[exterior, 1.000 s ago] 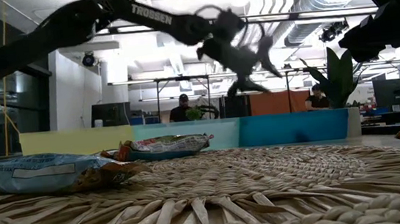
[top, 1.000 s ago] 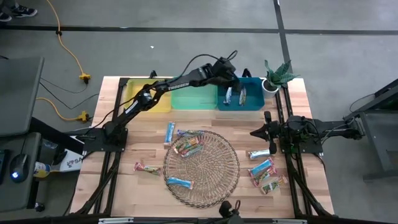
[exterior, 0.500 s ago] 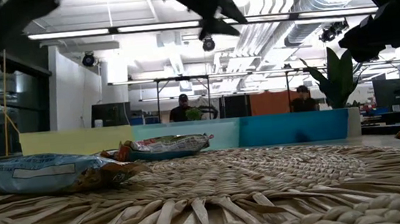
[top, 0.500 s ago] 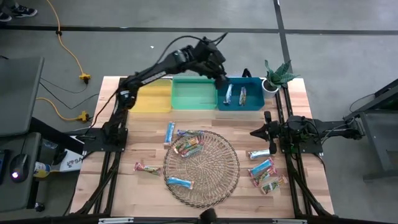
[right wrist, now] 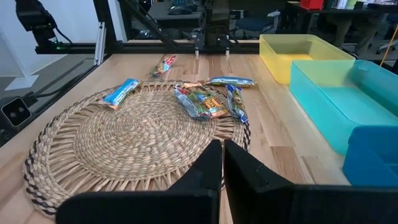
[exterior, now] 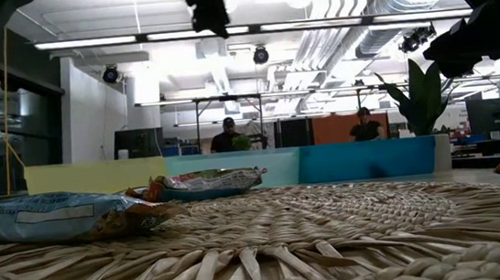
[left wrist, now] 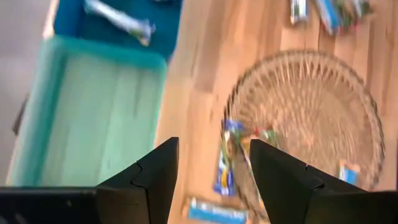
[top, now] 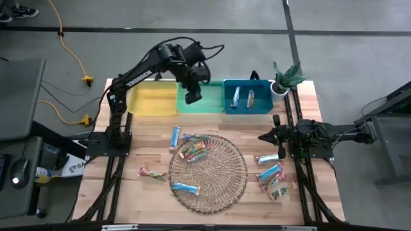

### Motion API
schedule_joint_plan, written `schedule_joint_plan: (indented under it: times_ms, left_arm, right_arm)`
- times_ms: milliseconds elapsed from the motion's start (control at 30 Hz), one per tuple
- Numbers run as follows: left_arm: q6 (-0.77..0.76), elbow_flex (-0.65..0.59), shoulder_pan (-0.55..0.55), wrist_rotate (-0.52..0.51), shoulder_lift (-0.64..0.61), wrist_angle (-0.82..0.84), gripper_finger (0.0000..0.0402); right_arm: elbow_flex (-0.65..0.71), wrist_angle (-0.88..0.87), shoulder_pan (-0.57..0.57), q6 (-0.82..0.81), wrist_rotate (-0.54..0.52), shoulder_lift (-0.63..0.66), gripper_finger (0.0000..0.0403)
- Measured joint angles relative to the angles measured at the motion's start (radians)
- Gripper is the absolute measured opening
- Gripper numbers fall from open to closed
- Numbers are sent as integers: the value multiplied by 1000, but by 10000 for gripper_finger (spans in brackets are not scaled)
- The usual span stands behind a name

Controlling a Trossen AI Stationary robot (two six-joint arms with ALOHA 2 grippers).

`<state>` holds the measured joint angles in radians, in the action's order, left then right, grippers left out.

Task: Pick and place Granola Bars by type
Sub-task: Put the blue granola bar into the blue bin

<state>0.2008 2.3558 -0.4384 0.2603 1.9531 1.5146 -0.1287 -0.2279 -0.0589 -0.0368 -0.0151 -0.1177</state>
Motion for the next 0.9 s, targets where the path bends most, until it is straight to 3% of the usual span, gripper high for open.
schedule_joint_plan:
  times_ms: [333, 500, 667, 900]
  left_arm:
    - [28, -4, 0, 97, -44, 56, 192]
    - [23, -106, 0, 98, -145, 28, 192]
    - [-21, -415, 43, 72, -288, -124, 192]
    - [-118, -952, 135, 12, -467, -527, 192]
  right_arm:
    - [0, 0, 0, 0, 0, 0, 0]
    - [0, 0, 0, 0, 0, 0, 0]
    - [0, 0, 0, 0, 0, 0, 0]
    - [0, 0, 0, 0, 0, 0, 0]
